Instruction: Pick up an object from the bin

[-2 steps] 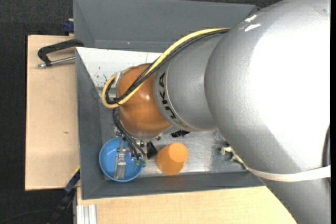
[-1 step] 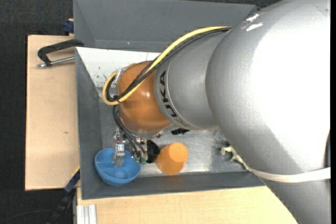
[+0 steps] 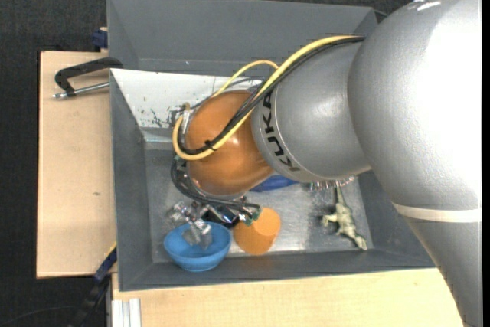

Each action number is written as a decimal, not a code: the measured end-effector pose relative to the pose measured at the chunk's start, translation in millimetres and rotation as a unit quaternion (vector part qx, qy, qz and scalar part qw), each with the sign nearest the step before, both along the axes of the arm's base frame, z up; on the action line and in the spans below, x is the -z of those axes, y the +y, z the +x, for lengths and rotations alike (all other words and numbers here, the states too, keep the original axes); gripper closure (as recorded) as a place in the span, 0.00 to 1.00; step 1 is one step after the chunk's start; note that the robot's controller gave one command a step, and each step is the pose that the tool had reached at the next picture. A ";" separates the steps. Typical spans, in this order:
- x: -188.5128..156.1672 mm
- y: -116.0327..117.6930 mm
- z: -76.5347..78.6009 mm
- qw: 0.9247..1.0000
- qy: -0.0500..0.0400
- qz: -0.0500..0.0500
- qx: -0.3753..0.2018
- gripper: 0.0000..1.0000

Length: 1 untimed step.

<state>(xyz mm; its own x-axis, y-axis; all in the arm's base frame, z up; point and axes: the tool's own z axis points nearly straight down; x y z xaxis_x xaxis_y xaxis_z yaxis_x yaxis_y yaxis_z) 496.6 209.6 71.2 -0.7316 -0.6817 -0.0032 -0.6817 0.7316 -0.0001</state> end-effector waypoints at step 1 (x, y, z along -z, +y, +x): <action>-210.0 18.4 10.3 1.000 -0.006 0.003 0.002 1.00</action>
Offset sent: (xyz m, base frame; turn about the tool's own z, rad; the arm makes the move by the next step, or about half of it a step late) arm 0.0082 0.0161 0.2036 0.0027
